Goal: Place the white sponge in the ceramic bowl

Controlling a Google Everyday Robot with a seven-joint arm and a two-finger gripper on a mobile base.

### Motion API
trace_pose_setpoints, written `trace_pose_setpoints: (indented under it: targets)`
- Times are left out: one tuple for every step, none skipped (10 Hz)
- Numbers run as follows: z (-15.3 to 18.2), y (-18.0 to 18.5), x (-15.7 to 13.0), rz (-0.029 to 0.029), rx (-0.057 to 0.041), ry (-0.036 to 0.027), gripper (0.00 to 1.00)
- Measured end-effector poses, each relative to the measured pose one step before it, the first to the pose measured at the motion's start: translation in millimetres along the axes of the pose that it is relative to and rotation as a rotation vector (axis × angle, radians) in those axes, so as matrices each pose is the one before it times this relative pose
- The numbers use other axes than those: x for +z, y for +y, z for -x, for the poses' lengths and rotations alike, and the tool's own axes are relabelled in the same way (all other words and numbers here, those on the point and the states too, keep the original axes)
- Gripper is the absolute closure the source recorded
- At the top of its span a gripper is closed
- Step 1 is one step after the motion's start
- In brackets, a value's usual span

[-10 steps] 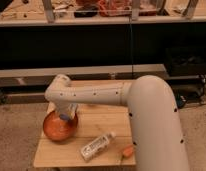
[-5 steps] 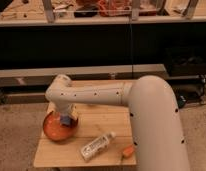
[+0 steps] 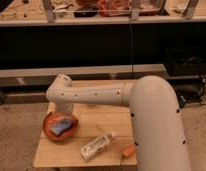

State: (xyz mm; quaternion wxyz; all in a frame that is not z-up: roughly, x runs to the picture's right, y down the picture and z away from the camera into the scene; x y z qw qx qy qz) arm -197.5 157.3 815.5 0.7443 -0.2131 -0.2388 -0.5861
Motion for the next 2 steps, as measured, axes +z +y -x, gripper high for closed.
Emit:
trace_pose_setpoints:
  targets:
    - [-0.81, 1.67, 0.08, -0.00124, 0.00298, 0.00044, 0.20]
    - [0.07, 1.22, 1.01, -0.00009, 0.00134, -0.00132, 0.20]
